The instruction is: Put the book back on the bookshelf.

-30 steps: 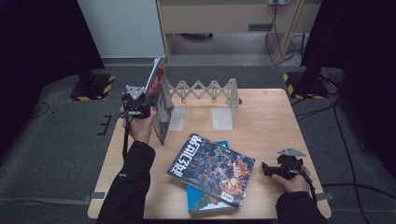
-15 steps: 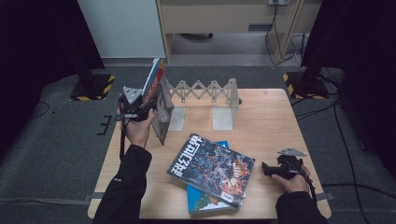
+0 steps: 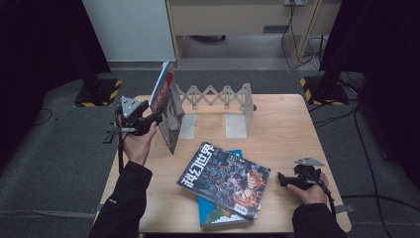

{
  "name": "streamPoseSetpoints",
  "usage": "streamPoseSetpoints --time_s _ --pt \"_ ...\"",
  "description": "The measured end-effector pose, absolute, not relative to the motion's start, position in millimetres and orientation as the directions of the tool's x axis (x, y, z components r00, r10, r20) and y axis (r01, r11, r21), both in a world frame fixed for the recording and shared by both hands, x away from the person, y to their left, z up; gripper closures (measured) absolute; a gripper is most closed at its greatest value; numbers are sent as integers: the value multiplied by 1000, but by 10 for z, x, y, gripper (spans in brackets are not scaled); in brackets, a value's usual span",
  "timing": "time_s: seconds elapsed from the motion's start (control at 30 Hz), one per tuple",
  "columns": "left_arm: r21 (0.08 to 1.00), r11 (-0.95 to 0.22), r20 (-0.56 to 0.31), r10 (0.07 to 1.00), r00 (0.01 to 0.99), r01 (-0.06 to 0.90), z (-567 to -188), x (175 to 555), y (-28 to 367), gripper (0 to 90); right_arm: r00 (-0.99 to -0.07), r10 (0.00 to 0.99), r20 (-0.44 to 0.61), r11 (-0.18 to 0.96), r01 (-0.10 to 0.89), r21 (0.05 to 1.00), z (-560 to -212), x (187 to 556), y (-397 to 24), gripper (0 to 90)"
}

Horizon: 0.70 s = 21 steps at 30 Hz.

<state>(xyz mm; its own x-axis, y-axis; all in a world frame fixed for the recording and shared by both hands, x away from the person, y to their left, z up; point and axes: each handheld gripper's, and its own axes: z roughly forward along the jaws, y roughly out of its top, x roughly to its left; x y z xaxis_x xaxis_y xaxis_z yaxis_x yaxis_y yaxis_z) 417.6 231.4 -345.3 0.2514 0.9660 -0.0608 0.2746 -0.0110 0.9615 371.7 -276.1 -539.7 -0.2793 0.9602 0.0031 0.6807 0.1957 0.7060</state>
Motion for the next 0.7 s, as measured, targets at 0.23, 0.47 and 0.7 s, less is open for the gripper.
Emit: streamPoseSetpoints --time_s 0.23,0.47,0.7 --pt "959 -15 -66 960 274 282 -3436 4004 2411 362 -279 960 4 195 681 706 -5396 3717 -2762 5" --pt "954 8 -111 938 328 300 -3505 3811 2486 309 -279 960 4 195 681 706 -5396 3717 -2762 5" --pt "943 -7 -117 930 350 333 -3684 3638 2520 280 -268 963 4 187 684 705 -5395 3719 -2769 12"
